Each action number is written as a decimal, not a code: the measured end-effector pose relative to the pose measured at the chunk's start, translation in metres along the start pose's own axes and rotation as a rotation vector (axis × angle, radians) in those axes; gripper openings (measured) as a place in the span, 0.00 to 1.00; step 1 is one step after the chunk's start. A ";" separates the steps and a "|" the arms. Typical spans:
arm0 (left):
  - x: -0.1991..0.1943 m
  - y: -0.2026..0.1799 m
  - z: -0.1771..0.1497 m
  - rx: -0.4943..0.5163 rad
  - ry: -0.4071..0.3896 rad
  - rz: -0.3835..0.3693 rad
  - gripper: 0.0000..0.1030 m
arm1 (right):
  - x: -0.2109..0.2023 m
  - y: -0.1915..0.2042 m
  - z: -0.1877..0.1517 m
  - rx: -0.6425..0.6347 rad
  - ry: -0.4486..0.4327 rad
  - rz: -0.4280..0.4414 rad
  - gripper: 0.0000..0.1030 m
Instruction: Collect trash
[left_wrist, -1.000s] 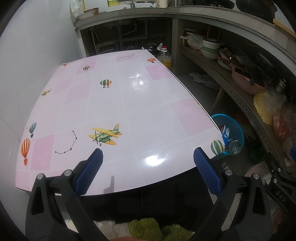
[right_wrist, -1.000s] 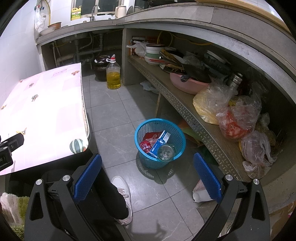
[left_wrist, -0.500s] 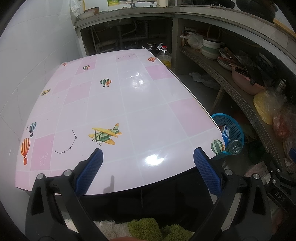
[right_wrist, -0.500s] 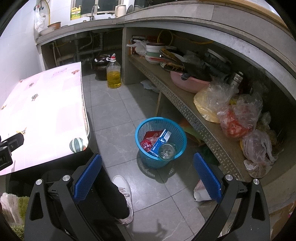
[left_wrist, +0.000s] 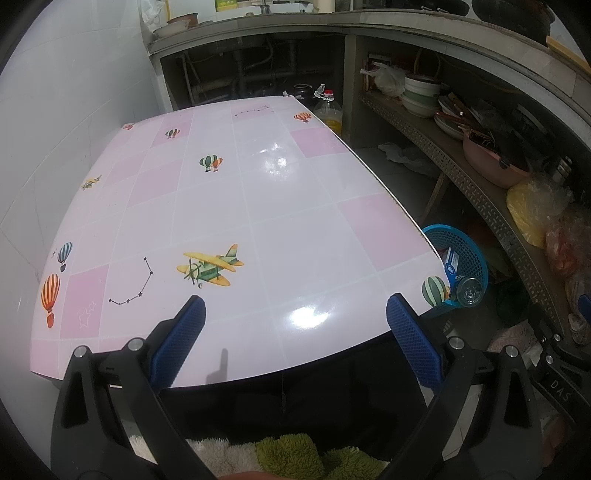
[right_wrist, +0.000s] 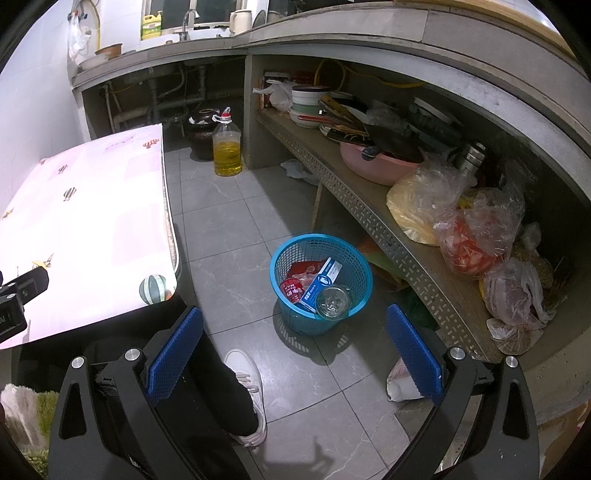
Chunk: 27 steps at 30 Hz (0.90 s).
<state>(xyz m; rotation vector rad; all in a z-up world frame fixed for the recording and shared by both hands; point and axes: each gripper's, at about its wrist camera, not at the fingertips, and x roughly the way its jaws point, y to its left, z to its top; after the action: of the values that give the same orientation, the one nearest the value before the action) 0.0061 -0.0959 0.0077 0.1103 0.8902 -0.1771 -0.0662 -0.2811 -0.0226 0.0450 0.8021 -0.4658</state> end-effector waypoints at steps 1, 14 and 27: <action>0.000 0.000 0.000 0.000 0.000 0.000 0.92 | 0.000 0.001 0.000 0.001 0.001 0.000 0.94; 0.000 0.001 0.001 0.000 0.000 -0.001 0.92 | 0.000 -0.001 0.000 0.001 0.000 0.000 0.94; 0.001 0.002 0.001 0.000 0.001 -0.002 0.92 | 0.000 0.000 0.000 0.001 0.000 0.001 0.94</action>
<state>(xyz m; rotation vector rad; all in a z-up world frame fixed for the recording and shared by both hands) 0.0076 -0.0941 0.0080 0.1097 0.8917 -0.1794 -0.0661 -0.2811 -0.0226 0.0462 0.8024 -0.4649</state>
